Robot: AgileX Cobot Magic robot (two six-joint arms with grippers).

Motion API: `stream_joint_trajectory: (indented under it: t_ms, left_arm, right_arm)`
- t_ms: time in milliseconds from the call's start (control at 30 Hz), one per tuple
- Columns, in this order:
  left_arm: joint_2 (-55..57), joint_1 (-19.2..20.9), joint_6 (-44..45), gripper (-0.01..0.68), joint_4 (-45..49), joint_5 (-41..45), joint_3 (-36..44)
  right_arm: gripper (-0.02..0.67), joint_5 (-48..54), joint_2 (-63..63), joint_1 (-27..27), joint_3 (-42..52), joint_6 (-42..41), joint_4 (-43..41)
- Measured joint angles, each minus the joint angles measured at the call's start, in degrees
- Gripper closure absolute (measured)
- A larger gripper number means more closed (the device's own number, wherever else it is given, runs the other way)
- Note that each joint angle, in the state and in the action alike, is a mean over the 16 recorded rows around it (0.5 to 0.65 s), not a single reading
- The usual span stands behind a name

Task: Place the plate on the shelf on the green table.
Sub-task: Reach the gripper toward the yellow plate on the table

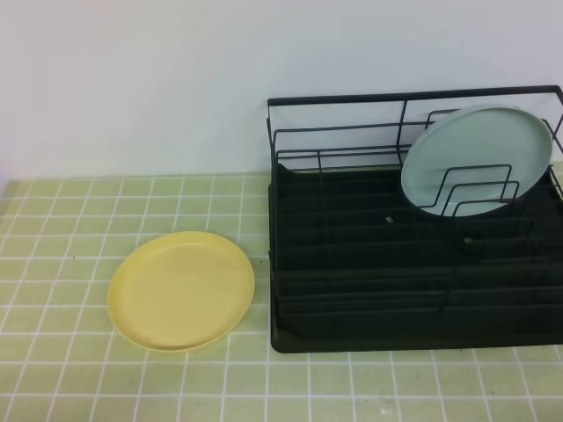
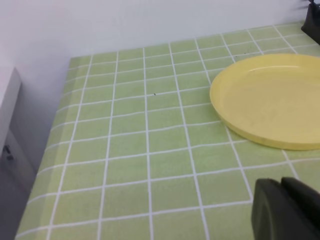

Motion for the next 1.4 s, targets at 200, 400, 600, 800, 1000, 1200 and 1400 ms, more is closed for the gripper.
stream_joint_trajectory:
  t_ms: [200, 400, 600, 800, 1000, 1200, 1400]
  left_arm:
    - [0.0, 0.0, 0.18, 0.675, 0.64, -5.91, 0.0]
    - [0.0, 0.0, 0.11, 0.674, 0.98, -16.89, 0.0]
    - [0.0, 0.0, -0.14, 0.675, 0.73, -27.75, 0.0]
    - [0.0, 0.0, -0.21, 0.675, 0.76, -33.41, 0.0]
    - [0.0, 0.0, -0.36, 0.675, 0.42, -35.13, 0.0]
    - [0.0, 0.0, -2.1, 0.675, -0.51, -37.93, 0.0]
    - [0.0, 0.0, -4.65, 0.675, -1.01, -40.86, -0.77]
  right_arm:
    - [0.65, -0.09, 0.0, 0.0, 0.0, 0.0, -1.13]
    - [0.65, -1.72, 0.0, 0.0, 0.0, 0.0, -2.54]
    - [0.65, -3.66, 0.0, 0.0, 0.0, 0.0, -3.64]
    - [0.65, -5.08, 0.0, 0.0, 0.0, 0.0, -4.0]
    - [0.65, -7.31, 0.0, 0.0, 0.0, 0.0, -4.63]
    - [0.65, -13.92, 0.0, 0.0, 0.0, 0.0, -5.27]
    - [0.65, -21.36, 0.0, 0.0, 0.0, -0.06, -5.85]
